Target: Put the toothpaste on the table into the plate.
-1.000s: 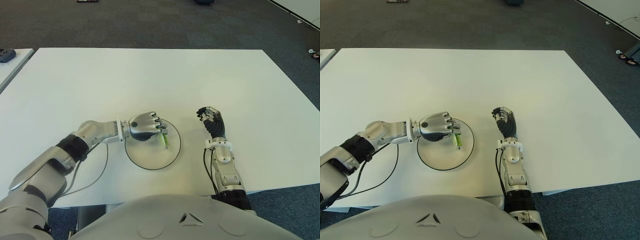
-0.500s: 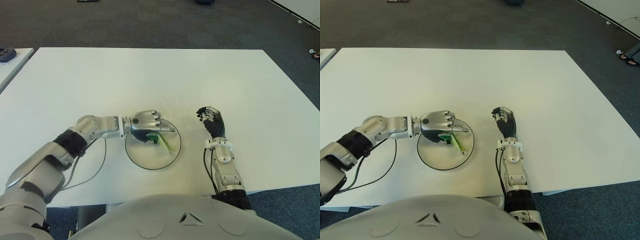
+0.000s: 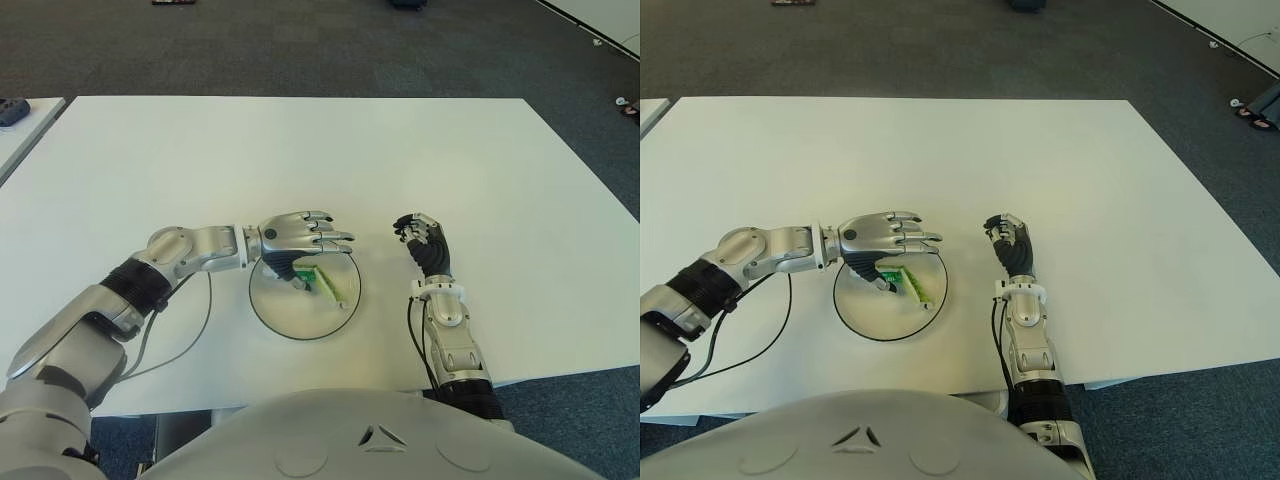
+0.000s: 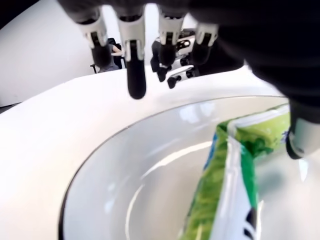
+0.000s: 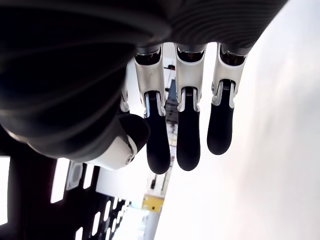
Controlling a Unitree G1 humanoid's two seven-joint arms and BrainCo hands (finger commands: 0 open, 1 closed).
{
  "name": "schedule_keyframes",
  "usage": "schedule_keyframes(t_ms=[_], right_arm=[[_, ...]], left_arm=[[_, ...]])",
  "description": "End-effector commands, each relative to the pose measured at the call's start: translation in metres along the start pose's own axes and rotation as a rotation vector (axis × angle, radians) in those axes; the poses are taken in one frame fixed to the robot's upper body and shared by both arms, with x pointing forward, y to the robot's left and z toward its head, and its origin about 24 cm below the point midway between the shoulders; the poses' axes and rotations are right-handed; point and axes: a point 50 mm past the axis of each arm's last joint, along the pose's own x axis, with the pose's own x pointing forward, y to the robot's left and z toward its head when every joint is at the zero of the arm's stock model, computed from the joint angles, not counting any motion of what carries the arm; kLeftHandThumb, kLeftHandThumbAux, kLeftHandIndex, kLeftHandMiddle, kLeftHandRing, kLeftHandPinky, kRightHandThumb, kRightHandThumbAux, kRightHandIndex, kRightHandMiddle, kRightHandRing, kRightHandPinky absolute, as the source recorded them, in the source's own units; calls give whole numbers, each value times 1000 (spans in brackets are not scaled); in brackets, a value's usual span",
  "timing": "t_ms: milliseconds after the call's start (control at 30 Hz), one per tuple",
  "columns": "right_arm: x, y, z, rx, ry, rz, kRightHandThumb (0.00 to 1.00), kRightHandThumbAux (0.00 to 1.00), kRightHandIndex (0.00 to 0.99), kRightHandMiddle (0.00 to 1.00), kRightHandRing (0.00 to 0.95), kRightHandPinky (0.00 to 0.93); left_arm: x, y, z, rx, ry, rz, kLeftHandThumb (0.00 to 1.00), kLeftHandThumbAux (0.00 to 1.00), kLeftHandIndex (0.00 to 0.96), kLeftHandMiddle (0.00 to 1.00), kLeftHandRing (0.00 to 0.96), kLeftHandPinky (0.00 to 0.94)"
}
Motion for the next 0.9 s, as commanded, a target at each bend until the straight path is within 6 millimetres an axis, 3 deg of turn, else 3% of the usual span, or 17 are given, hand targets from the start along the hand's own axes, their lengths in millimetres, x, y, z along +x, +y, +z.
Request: schedule_keyframes(t_ms=[33, 300, 633, 900], right_arm=[[2, 0, -1, -1, 6, 5, 710, 735, 422, 464, 441, 442], [2, 2, -2, 9, 17, 1, 711, 735, 421, 463, 439, 438], [2, 3, -2, 20, 14, 1, 712, 734, 421, 467, 441, 440], [3, 3, -2, 27, 19, -2, 713, 734, 421, 468, 440, 441]], left_arm=[[-6, 3, -4, -49, 24, 65, 114, 448, 0, 0, 0, 24], [-11, 12, -8, -164, 81, 214, 112, 515, 0, 18, 29, 102], [-21, 17, -22, -311, 304, 391, 164, 675, 67, 150, 154, 204], [-33, 10, -28, -591, 521, 617, 46, 837, 125, 183, 173, 217]])
